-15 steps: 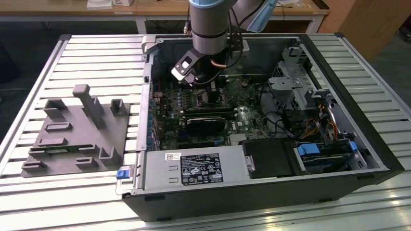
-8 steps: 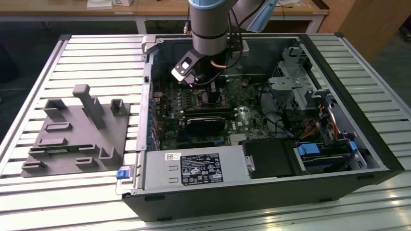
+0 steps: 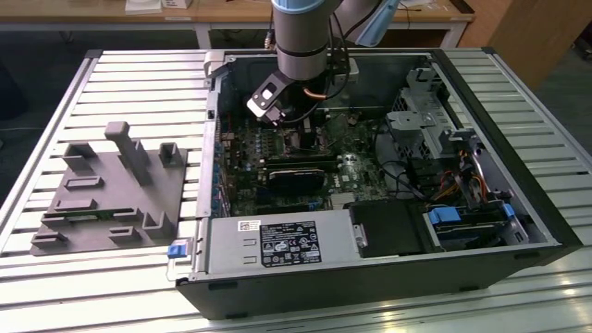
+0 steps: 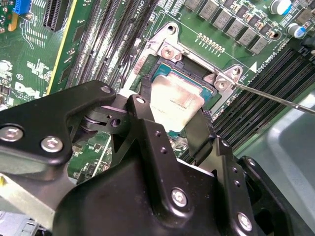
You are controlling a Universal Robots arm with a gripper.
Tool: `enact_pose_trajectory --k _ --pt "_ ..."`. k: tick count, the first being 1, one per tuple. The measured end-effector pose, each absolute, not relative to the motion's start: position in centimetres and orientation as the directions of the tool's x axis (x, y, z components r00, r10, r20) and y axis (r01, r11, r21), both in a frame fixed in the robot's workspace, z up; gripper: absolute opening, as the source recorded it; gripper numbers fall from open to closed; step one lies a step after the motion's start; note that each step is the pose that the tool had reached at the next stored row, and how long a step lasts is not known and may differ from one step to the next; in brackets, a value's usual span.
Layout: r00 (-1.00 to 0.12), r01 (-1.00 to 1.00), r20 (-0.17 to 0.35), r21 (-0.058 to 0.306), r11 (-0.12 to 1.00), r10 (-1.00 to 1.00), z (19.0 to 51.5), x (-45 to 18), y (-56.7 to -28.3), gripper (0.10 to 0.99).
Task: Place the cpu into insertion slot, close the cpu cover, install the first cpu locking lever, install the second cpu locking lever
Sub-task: 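Place the cpu into insertion slot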
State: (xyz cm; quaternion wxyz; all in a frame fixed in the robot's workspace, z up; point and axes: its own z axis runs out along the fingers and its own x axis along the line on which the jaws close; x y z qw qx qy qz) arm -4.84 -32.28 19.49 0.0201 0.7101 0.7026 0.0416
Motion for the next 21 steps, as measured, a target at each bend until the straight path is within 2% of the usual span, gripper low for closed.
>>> enact_pose_trajectory --k 3,4,21 --pt "0.009 0.996 0.031 0.087 -0.012 0.999 19.5 -4.8 -32.3 0.537" --pt "0.009 0.996 0.031 0.087 -0.012 0.999 19.5 -4.8 -32.3 0.6" --pt "0.009 0.996 0.031 0.087 -0.012 0.999 20.6 -4.8 -32.3 0.6"
